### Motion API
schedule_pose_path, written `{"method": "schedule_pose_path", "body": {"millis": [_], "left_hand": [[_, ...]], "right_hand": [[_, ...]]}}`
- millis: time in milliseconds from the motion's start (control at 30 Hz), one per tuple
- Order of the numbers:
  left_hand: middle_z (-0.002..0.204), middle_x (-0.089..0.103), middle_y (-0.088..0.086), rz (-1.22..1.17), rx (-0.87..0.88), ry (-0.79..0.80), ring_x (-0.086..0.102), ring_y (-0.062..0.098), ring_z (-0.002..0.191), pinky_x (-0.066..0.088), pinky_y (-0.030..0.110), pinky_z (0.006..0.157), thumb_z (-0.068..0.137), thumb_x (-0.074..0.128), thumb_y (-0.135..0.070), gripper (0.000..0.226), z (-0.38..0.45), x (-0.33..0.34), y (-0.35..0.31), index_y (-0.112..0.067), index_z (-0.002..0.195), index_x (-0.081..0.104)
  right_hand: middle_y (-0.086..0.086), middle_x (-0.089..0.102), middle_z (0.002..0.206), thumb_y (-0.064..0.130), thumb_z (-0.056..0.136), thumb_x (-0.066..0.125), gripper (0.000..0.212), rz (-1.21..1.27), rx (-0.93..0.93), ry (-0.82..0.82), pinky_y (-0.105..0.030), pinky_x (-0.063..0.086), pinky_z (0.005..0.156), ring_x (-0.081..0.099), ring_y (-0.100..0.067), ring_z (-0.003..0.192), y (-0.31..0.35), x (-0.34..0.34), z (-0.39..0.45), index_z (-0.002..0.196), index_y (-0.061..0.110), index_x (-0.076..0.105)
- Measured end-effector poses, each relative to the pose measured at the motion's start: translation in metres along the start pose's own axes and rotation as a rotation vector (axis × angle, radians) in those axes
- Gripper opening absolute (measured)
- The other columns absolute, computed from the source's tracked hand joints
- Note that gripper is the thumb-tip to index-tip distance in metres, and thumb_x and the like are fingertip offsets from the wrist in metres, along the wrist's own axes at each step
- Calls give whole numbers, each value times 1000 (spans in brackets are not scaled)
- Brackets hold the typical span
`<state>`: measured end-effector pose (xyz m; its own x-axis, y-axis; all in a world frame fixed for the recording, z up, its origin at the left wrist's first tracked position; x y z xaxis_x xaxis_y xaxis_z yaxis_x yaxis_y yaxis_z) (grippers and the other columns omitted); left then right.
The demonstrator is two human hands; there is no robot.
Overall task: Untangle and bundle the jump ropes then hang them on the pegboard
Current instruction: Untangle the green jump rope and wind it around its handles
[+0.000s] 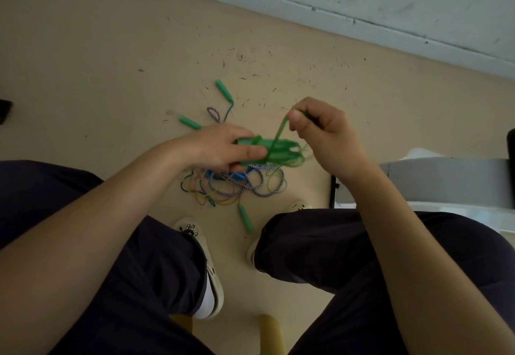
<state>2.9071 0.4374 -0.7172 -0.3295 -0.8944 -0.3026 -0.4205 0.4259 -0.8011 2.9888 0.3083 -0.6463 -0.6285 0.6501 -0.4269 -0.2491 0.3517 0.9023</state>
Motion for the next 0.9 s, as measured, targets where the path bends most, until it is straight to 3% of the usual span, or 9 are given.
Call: {"method": "schedule_pose_path", "body": {"millis": [33,100,233,333,400,533,600,767,900], "left_hand": [[60,60,-5,-69,10,82,53,13,51,39,23,49,78,61,-59,53,-2,12,-5,-13,101,66],[59,58,-2,-113,67,175,48,18,52,37,21,45,76,63,-56,50,-5,24,-17,-11,97,65],[51,58,-8,-72,139,166,51,3,43,38,13,44,82,66,-47,31,-5,24,-25,-17,85,63],[50,58,-11,-6,159,145,51,-1,42,38,11,46,89,67,-40,22,-3,28,-22,-21,81,60],[53,60,-9,-8,164,125,52,2,45,40,12,48,85,65,-46,27,-5,27,-20,-19,85,61],[59,63,-5,-7,182,85,57,5,51,43,15,50,79,62,-54,47,-6,19,-19,-10,95,64],[60,63,-4,-7,181,76,55,6,49,42,15,49,83,63,-50,44,-6,17,-18,-8,95,63],[65,65,0,-80,191,-19,50,18,51,42,24,48,90,62,-44,31,-6,4,-19,-14,88,59],[64,63,-1,-244,220,-101,46,15,47,38,24,45,84,59,-53,47,-6,-4,-21,-10,102,60]], "right_hand": [[-16,50,70,22,98,53,22,-4,4,-16,-32,40,64,44,-19,67,-2,0,0,78,17,58],[-15,52,72,19,100,53,23,-30,38,-26,-34,42,67,47,-19,69,-7,5,-2,79,14,58],[-16,58,74,17,100,55,23,-33,140,-15,-33,44,66,51,-21,69,-22,14,-5,84,5,67],[-7,69,80,16,96,61,16,-50,180,7,-26,47,65,56,-11,68,-27,18,-7,94,11,75],[-5,67,76,13,93,66,12,-23,180,10,-20,46,61,55,-9,65,-25,19,-6,101,13,75],[-19,60,75,9,89,69,8,48,194,18,-25,46,56,53,-15,62,-25,18,-4,95,8,64],[-14,62,75,14,91,67,5,56,226,44,-27,48,59,55,-14,64,-29,20,-4,91,9,66],[5,64,69,42,93,63,27,144,290,96,-20,45,56,58,-7,63,-37,25,-6,85,18,74],[2,64,74,47,85,67,29,303,283,127,-25,40,55,54,-14,63,-36,23,-4,93,19,74]]}}
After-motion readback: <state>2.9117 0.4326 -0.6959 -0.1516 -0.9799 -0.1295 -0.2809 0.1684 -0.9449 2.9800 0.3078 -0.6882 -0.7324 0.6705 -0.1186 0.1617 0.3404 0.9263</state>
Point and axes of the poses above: each hand's wrist, its own z-axis towards the middle knuckle, its own x-axis out of the palm, y = z × x, the point moved 8 cm from there along z, towards the middle knuckle
